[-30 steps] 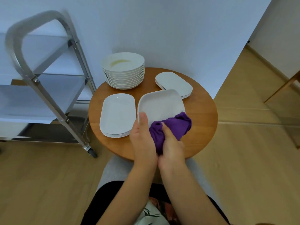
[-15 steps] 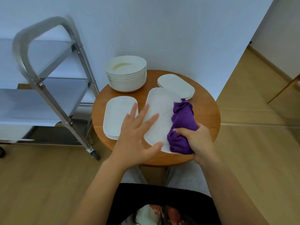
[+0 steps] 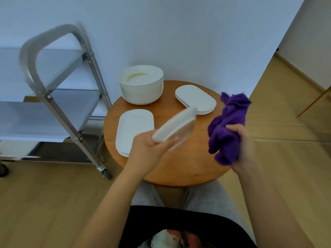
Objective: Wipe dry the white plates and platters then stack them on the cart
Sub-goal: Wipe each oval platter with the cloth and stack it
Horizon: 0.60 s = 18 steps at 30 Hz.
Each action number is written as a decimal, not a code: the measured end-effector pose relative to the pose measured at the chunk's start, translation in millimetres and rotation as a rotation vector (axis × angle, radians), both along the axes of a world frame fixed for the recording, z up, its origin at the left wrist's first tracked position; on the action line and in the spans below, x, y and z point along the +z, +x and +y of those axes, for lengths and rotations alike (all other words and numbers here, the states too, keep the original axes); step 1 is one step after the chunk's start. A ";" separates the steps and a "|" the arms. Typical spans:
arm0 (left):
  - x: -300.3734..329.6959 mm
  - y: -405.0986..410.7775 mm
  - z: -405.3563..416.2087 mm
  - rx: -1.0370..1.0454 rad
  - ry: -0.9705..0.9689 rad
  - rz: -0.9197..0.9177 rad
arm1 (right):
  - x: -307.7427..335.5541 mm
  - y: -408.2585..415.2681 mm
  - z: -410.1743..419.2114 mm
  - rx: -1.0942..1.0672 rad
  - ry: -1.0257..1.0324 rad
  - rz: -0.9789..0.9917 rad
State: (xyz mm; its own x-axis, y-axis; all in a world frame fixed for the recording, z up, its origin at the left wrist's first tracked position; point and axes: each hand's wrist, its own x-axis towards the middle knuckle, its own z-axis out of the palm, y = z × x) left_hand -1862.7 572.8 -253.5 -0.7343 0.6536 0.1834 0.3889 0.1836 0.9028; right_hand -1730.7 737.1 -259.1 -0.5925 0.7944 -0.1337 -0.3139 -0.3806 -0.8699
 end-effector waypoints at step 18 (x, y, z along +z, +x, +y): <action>-15.0 21.6 16.4 0.050 0.242 -0.760 | -5.2 -53.3 -33.0 -0.094 0.689 -0.428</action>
